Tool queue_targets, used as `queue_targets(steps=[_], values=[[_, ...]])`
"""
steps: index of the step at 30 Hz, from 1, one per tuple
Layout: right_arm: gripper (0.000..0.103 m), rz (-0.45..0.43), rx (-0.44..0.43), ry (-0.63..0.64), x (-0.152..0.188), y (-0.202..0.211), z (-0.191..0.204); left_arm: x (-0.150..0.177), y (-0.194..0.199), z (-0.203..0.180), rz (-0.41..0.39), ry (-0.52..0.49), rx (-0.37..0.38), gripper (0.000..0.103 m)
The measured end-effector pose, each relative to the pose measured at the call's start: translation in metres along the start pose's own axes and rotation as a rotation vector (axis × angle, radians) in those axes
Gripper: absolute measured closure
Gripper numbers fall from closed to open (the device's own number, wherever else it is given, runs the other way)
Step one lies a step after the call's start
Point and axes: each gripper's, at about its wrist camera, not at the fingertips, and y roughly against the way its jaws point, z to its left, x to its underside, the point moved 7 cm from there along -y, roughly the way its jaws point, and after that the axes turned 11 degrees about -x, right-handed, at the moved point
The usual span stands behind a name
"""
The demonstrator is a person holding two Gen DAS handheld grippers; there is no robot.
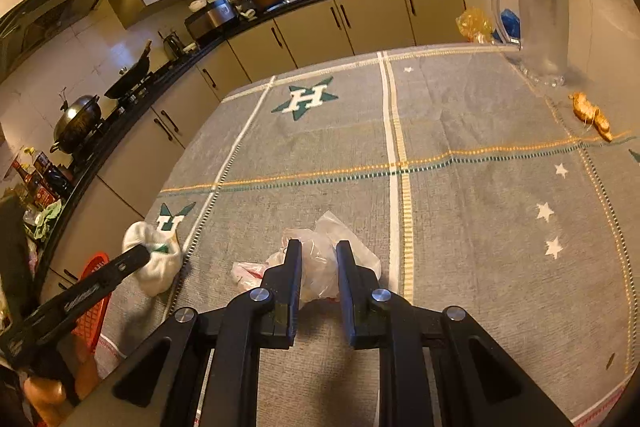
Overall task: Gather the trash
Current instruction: 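Lift and carry the cloth bundle and plastic bag toward the red basket with both tools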
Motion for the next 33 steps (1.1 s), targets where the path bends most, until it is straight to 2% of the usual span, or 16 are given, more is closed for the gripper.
queue_targets(steps=[7, 11, 16, 18, 21, 22, 27, 33], values=[[0.084, -0.026, -0.032, 0.046, -0.001, 0.009, 0.015, 0.012, 0.083, 0.024, -0.155, -0.01, -0.037, 0.082], [0.084, -0.039, -0.054, 0.06, -0.002, 0.014, 0.023, 0.028, 0.126, 0.037, -0.196, -0.006, -0.052, 0.082], [0.084, -0.058, -0.078, 0.072, -0.003, 0.022, 0.031, 0.052, 0.164, 0.042, -0.206, -0.011, -0.066, 0.082], [0.084, -0.061, -0.092, 0.074, -0.003, 0.025, 0.034, 0.057, 0.176, 0.041, -0.227, -0.024, -0.089, 0.082], [0.084, -0.064, -0.113, 0.076, -0.002, 0.029, 0.038, 0.064, 0.196, 0.043, -0.285, -0.059, -0.177, 0.082], [0.084, -0.066, -0.12, 0.077, -0.002, 0.03, 0.039, 0.067, 0.201, 0.044, -0.287, -0.057, -0.186, 0.082], [0.084, -0.087, -0.143, 0.116, 0.0, 0.039, 0.053, 0.07, 0.219, 0.04, -0.291, -0.057, -0.178, 0.082], [0.084, -0.087, -0.162, 0.127, 0.003, 0.042, 0.058, 0.065, 0.241, 0.0, -0.328, -0.126, -0.11, 0.082]])
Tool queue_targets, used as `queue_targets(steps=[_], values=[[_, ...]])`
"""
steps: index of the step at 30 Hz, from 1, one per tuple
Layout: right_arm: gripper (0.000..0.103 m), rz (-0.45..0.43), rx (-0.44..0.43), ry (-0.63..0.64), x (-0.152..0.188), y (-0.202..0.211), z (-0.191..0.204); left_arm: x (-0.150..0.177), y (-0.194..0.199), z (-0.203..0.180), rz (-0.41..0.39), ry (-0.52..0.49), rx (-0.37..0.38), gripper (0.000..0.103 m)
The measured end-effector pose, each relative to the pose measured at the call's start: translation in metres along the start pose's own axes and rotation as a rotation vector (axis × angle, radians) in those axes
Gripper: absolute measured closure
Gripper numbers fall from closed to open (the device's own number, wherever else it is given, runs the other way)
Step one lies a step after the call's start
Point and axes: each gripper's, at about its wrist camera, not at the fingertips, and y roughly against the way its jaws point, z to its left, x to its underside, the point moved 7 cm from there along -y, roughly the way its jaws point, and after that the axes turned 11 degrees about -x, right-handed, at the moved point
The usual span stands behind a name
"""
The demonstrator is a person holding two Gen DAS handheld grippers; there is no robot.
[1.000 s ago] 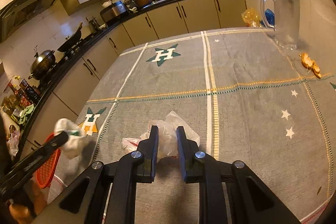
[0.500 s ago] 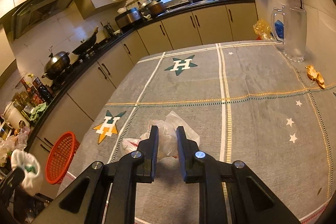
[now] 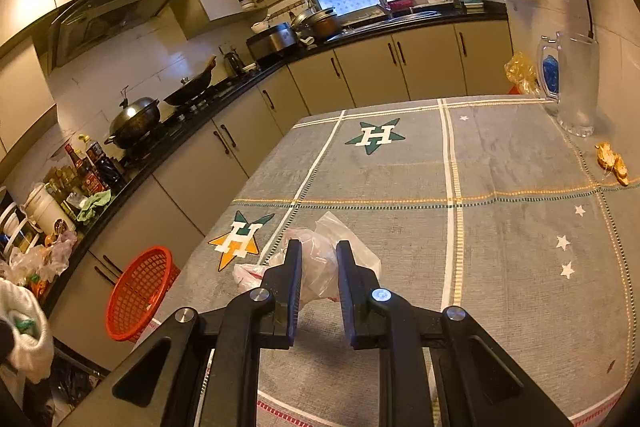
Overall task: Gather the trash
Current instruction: 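Lift and carry the cloth bundle and plastic bag toward the red basket with both tools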
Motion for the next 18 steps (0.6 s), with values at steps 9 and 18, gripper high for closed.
queue_targets(steps=[9, 18], values=[[0.084, 0.019, -0.006, -0.016, 0.002, -0.002, -0.002, -0.012, 0.009, -0.054, -0.044, -0.068, 0.133, 0.082], [0.084, 0.039, 0.02, 0.007, 0.007, -0.012, 0.0, 0.004, -0.031, -0.034, 0.011, -0.037, 0.104, 0.082]])
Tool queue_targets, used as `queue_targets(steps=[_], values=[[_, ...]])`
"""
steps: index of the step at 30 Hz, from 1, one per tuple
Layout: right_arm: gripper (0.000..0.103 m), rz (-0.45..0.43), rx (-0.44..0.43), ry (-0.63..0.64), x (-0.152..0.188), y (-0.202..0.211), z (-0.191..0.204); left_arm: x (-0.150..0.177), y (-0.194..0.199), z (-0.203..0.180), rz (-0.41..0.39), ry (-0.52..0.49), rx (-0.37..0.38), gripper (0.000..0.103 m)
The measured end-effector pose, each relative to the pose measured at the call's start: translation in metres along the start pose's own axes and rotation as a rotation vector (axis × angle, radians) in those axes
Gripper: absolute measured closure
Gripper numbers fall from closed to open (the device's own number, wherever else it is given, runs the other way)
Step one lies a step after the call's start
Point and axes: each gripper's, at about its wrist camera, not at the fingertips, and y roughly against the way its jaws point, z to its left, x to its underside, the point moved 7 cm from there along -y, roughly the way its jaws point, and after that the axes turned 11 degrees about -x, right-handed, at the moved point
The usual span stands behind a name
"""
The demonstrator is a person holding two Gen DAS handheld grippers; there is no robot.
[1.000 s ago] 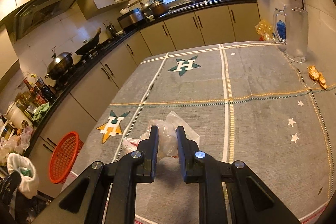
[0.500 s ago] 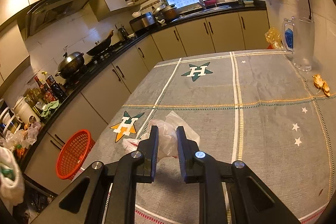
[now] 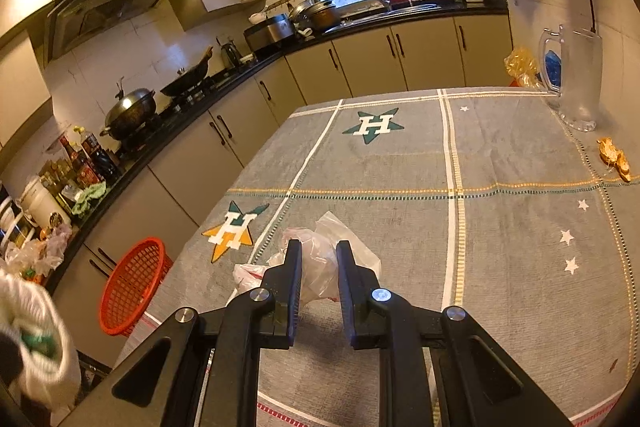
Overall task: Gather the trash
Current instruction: 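Lift and carry the cloth bundle and plastic bag toward the red basket with both tools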
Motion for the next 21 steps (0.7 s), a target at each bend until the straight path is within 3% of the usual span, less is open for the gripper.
queue_targets(steps=[13, 21], values=[[0.084, 0.014, -0.025, 0.131, 0.015, -0.01, 0.032, 0.028, -0.056, 0.077, 0.102, 0.123, -0.088, 0.082], [0.084, 0.008, -0.031, 0.206, 0.02, -0.015, 0.048, 0.037, -0.073, 0.109, 0.121, 0.168, -0.108, 0.082]])
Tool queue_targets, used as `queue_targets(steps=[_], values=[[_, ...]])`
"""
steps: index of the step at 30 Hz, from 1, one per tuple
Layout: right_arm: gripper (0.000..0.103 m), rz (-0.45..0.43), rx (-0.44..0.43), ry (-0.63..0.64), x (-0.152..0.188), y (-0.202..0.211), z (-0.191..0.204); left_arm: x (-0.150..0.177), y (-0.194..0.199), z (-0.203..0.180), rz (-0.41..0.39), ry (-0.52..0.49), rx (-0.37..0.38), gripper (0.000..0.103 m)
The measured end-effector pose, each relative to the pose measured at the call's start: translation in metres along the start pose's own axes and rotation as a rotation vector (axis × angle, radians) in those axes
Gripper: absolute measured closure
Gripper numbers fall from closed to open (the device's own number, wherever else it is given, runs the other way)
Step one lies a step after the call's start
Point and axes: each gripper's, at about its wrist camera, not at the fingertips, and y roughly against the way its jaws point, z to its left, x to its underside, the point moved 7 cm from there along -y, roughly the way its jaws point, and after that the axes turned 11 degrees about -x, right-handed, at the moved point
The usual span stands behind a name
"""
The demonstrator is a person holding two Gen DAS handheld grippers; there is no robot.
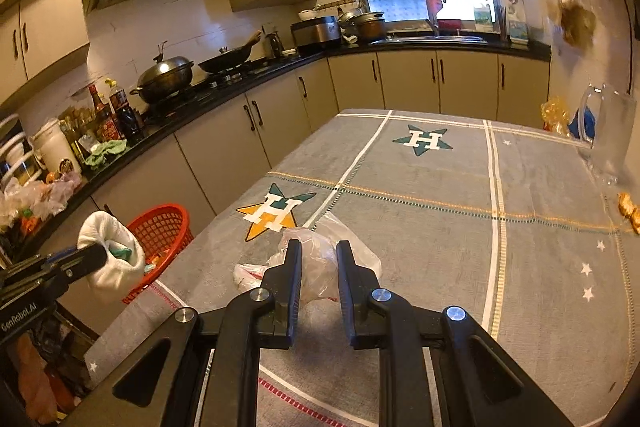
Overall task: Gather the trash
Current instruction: 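Lift and carry the cloth bundle and plastic bag toward the red basket with both tools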
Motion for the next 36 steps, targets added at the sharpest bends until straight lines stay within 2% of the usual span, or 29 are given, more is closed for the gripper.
queue_targets(steps=[5, 14, 22, 30, 36], values=[[0.084, 0.011, 0.002, -0.003, -0.002, 0.001, 0.007, -0.001, -0.005, 0.014, 0.002, 0.018, 0.004, 0.082], [0.084, 0.023, -0.018, 0.033, -0.006, -0.001, 0.045, -0.006, -0.006, 0.045, -0.013, 0.057, 0.0, 0.082], [0.084, 0.058, -0.039, 0.067, -0.009, -0.016, 0.073, -0.008, -0.01, 0.093, -0.021, 0.115, -0.044, 0.082], [0.084, 0.083, -0.094, 0.083, -0.015, -0.038, 0.109, -0.002, -0.028, 0.141, 0.018, 0.173, -0.084, 0.082], [0.084, 0.095, -0.129, 0.112, -0.022, -0.058, 0.138, 0.01, -0.049, 0.156, 0.061, 0.175, -0.117, 0.082]])
